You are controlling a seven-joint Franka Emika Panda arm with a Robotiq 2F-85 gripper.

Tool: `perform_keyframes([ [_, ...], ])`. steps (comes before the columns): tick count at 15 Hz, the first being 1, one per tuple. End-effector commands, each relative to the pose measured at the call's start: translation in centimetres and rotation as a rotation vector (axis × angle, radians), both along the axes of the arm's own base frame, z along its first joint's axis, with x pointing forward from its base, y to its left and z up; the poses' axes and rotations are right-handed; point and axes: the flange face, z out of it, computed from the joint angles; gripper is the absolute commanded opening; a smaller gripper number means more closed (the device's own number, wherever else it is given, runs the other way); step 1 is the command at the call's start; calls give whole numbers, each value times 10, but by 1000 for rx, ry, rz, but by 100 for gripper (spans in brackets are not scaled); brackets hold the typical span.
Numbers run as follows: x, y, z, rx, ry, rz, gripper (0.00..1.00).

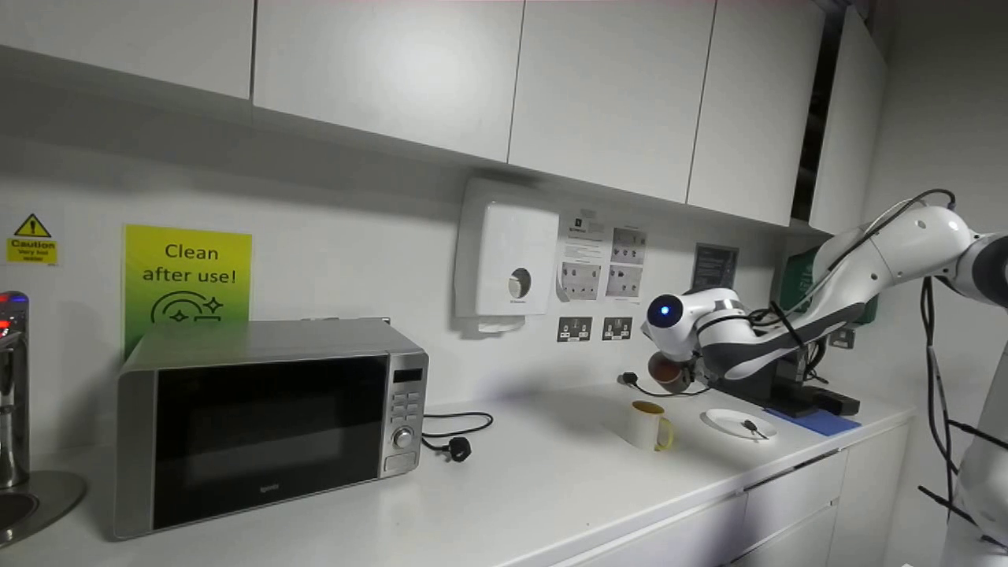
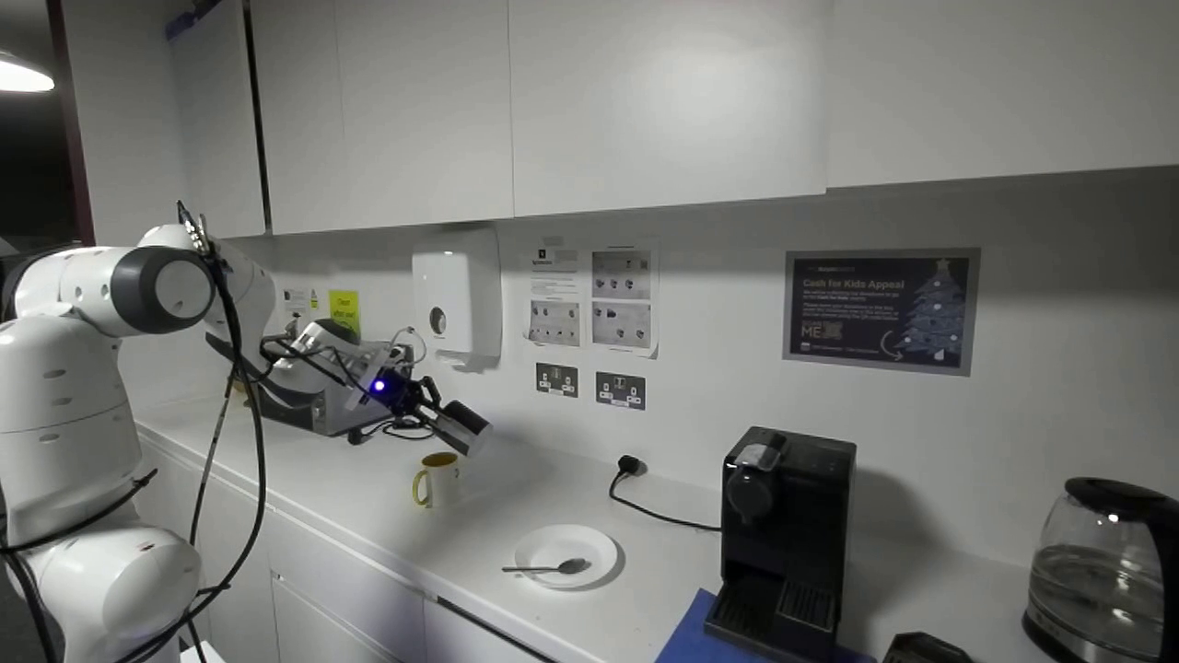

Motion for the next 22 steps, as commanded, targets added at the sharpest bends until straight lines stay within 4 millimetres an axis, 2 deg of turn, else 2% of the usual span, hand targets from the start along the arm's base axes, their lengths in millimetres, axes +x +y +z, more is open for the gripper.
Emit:
perform_keyframes([
  [1,-1,2,16,-66,-65,-22,5],
  [22,-3,9,7,-248,-113,-3,5],
])
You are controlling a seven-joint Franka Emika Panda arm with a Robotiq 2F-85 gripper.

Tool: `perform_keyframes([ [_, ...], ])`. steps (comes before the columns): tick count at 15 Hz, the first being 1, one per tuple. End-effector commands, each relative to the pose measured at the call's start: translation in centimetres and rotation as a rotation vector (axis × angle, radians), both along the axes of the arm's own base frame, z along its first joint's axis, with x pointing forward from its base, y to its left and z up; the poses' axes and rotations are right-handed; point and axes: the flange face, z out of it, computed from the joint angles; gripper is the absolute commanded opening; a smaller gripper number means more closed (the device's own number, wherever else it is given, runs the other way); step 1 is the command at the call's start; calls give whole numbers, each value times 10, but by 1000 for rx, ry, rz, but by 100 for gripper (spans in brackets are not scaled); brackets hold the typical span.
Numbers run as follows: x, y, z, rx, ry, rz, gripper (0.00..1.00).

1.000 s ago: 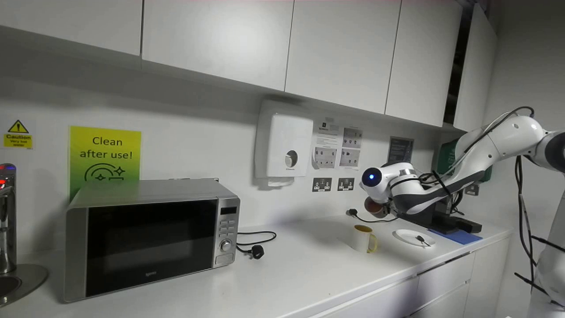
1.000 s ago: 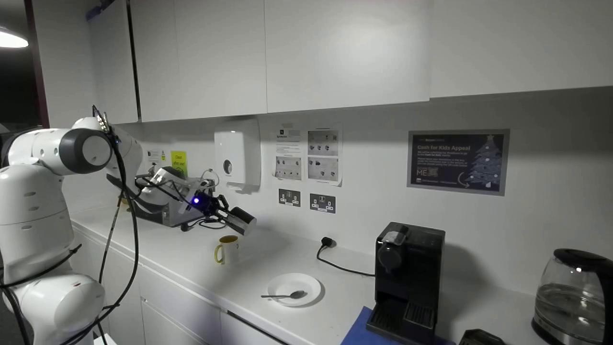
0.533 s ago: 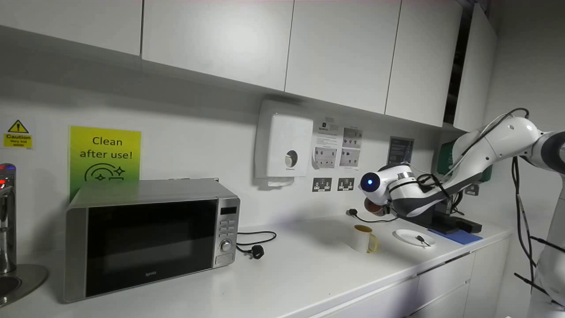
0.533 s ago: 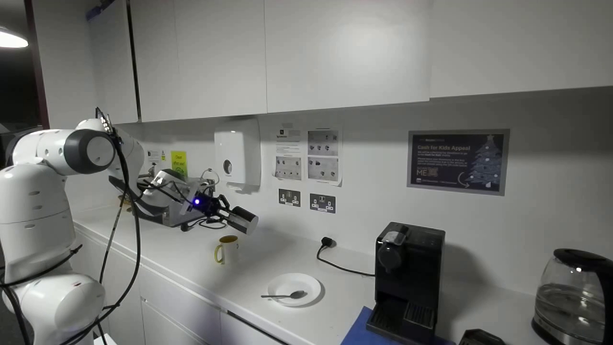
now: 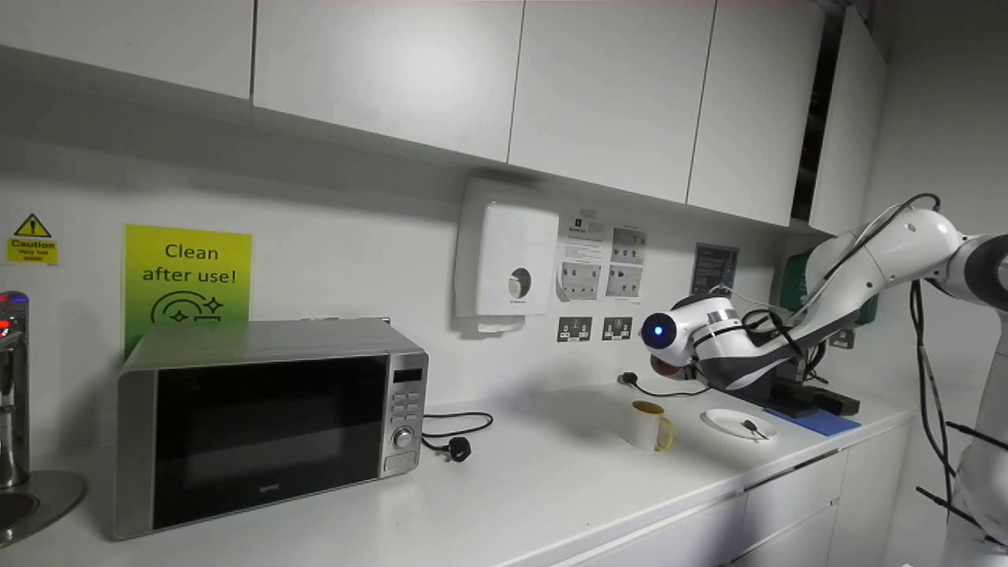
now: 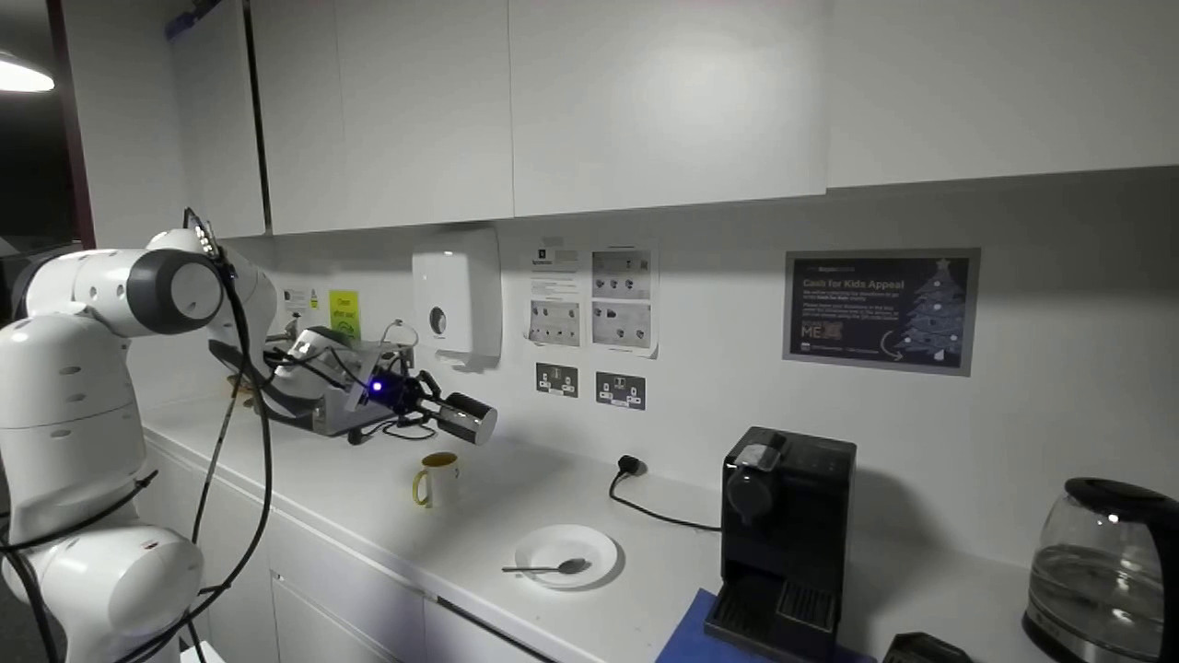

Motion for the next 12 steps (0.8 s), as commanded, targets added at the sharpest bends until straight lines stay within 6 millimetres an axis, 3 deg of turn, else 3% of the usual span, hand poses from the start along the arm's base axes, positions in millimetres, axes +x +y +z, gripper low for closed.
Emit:
perform_keyframes([
  [1,-2,6,13,-70,-62,-3,5],
  [12,-4,20,5,-127,-61,44,5],
])
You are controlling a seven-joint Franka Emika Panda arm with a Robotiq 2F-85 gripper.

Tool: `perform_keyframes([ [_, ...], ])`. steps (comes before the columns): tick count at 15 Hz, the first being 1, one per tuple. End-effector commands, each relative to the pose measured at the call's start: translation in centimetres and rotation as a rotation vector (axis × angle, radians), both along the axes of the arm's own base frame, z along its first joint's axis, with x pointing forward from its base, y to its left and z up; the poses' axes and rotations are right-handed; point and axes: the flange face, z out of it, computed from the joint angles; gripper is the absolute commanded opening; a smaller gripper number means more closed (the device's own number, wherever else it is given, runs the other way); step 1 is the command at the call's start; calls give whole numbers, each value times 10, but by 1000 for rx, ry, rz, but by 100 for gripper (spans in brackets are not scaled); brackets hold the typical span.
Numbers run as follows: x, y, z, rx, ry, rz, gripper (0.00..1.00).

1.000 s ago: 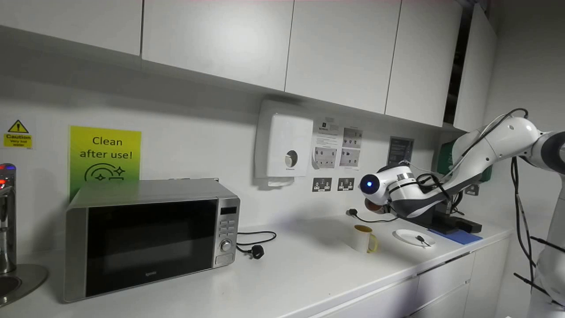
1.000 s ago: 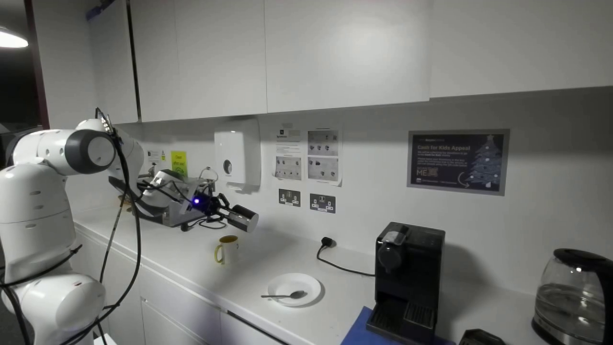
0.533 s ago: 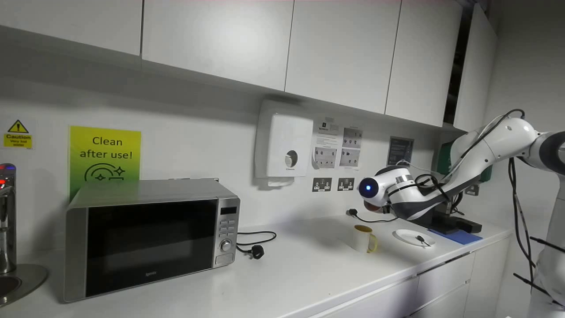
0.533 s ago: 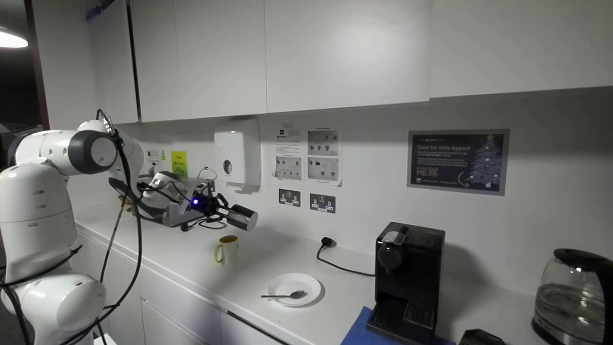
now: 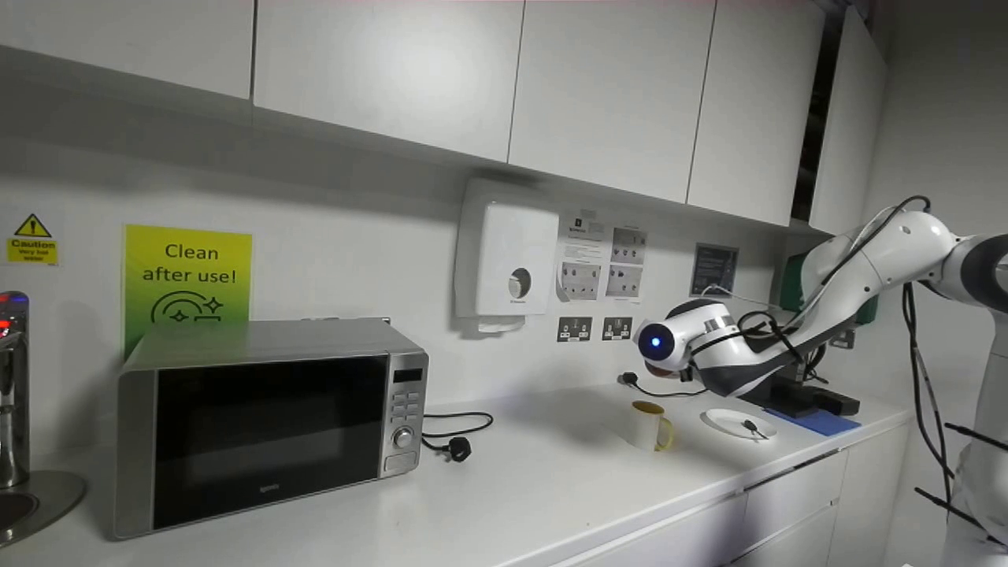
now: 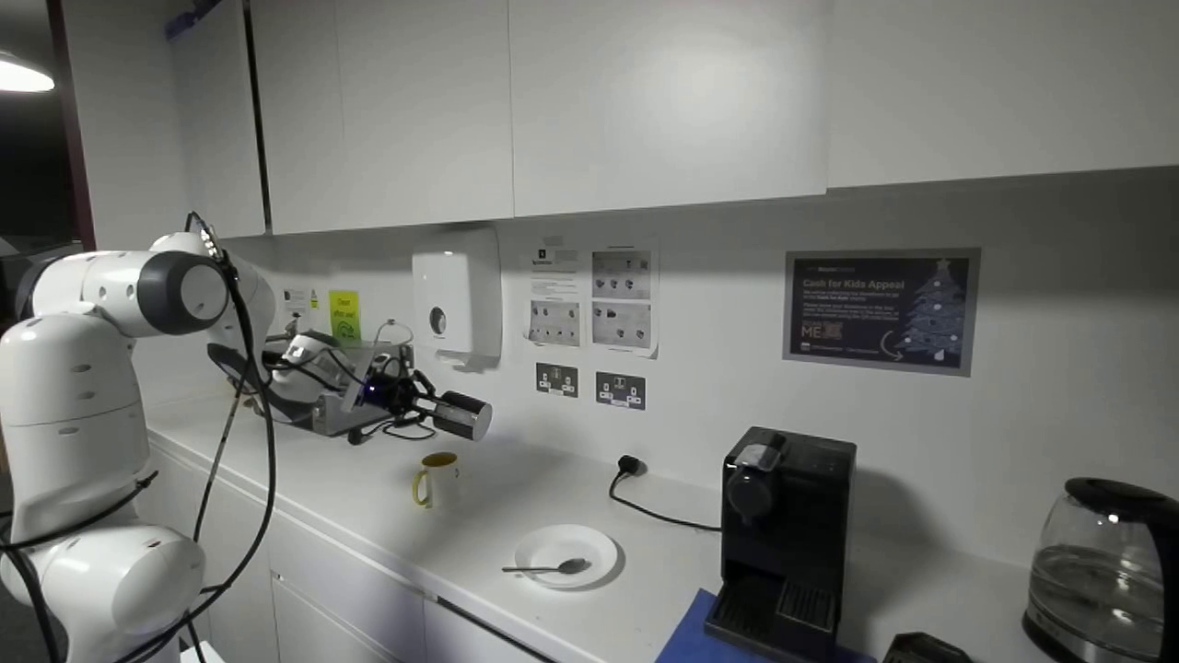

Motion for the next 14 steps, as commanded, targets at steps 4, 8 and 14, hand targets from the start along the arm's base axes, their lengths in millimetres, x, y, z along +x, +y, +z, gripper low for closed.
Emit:
perform_keyframes([
  [4,2,1,4,-77,-53,5,5],
  [8,4,2,-3,-93,-46,17,5],
  [14,6,4,-12,-123,-37,37,5],
])
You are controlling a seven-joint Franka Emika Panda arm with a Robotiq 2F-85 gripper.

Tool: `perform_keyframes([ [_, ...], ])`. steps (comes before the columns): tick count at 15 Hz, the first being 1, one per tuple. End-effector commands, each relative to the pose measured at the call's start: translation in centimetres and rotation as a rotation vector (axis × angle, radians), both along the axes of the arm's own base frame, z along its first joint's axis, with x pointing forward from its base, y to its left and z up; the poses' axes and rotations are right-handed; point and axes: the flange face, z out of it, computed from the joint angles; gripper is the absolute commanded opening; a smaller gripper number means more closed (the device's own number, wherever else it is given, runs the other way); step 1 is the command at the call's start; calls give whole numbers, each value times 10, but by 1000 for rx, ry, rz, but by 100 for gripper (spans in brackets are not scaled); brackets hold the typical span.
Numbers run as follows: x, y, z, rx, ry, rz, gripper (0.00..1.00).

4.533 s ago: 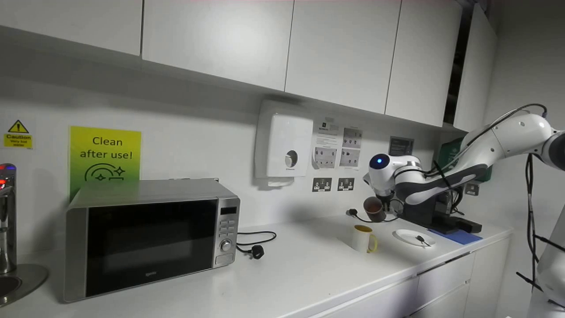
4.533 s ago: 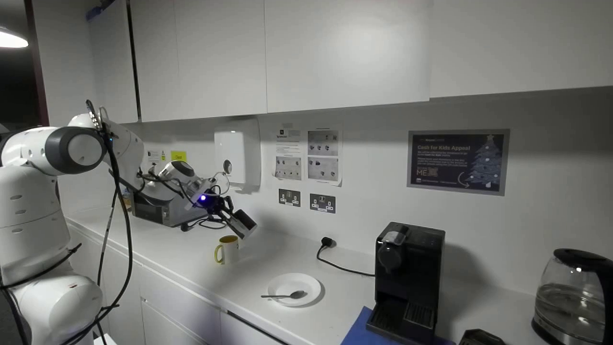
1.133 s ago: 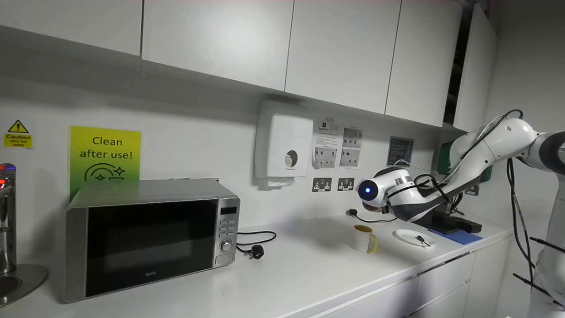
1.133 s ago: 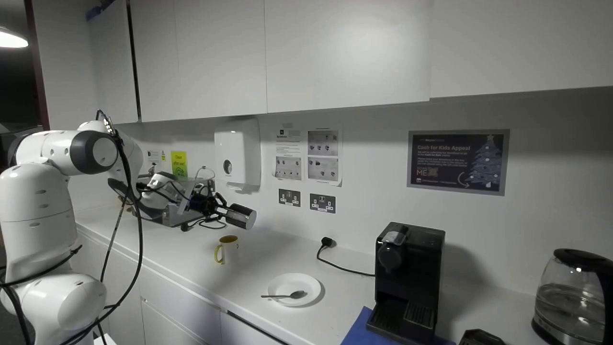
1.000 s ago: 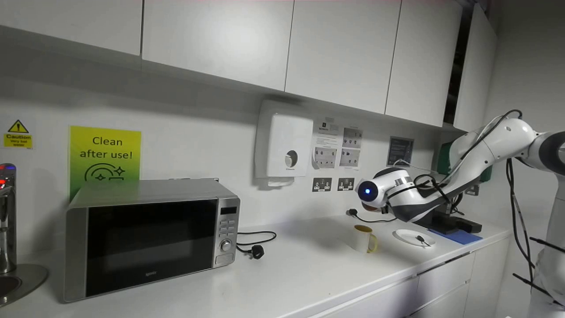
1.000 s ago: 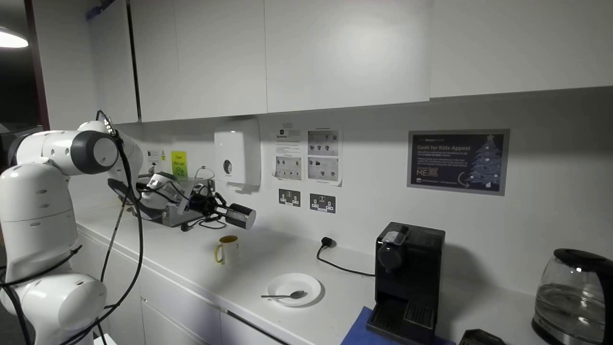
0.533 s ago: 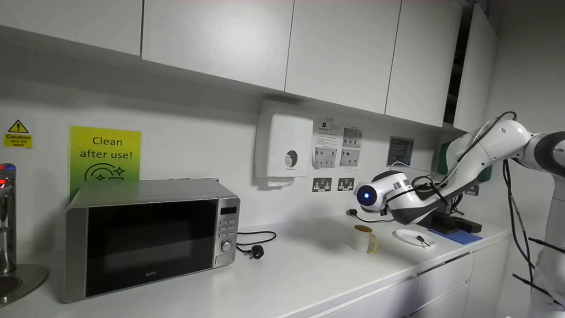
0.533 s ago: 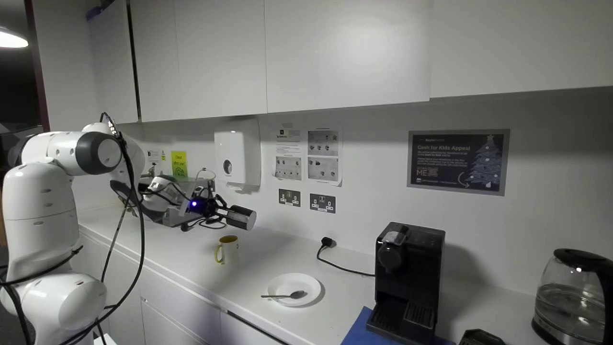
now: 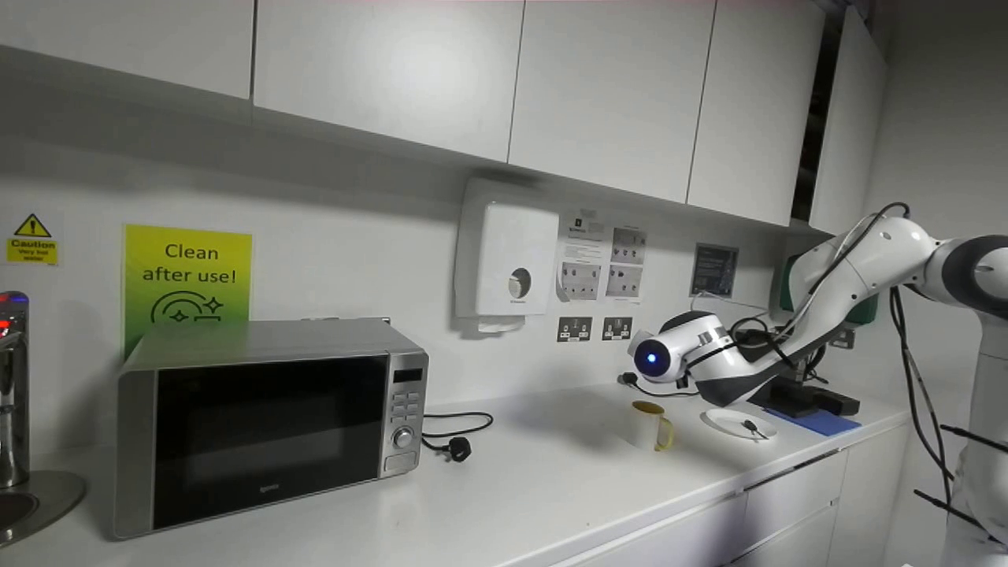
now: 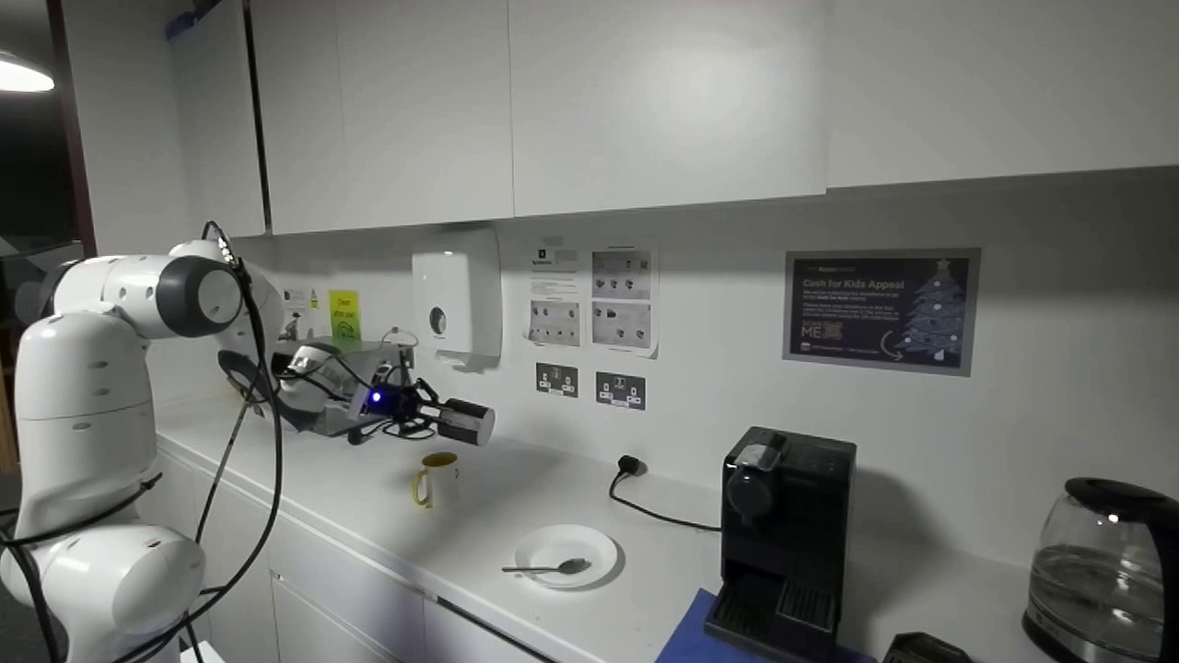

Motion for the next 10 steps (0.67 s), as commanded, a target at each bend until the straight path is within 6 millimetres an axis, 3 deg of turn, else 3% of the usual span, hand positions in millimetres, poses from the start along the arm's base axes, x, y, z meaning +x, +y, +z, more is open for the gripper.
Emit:
perform_keyframes([
  [1,-2,2,11,-63,-62,1,5],
  [10,-7,8,7,-99,-69,20,5],
])
